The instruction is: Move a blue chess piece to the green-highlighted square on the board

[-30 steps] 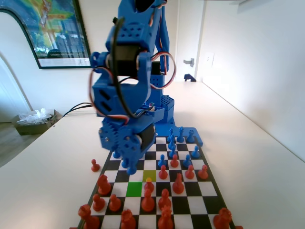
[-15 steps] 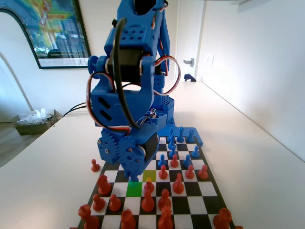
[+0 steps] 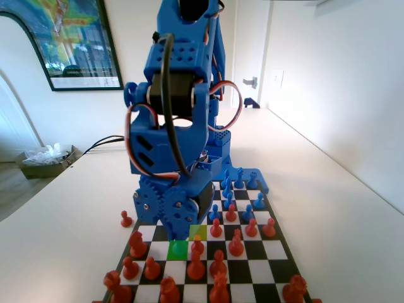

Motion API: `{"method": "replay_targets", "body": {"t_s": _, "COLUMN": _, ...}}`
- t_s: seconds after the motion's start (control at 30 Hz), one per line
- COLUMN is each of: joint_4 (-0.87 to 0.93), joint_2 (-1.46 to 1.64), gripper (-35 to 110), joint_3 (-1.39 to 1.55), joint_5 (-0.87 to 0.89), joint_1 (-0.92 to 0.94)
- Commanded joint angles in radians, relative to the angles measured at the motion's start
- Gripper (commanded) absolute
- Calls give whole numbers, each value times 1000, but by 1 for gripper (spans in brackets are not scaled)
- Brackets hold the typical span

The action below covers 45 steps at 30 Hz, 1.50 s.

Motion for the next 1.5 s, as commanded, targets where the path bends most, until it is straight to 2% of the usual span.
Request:
{"method": "replay_targets", "body": {"t_s": 0.0, "joint_4": -3, "joint_2": 31, "gripper": 1, "joint_3": -3, "joint_5": -21, "joint_1": 15}}
{"method": "replay_targets", "body": {"t_s": 0.73, "joint_4": 20, "joint_2": 58, "gripper": 10, "joint_3": -15, "joint_5": -9, "joint_1": 11}}
{"method": "replay_targets", "body": {"t_s": 1.0, "joint_4": 97, "joint_2": 144, "gripper": 9, "joint_3": -35, "joint_5": 11, "joint_1": 3}}
{"method": "replay_targets", "body": {"t_s": 1.2, "joint_4": 192, "joint_2": 212, "gripper": 4, "joint_3": -77, "joint_5": 11, "joint_1": -11}}
{"method": "replay_targets", "body": {"t_s": 1.47, "joint_4": 321, "joint_2": 339, "gripper": 1, "joint_3": -112, "joint_5": -52, "joint_1": -21}}
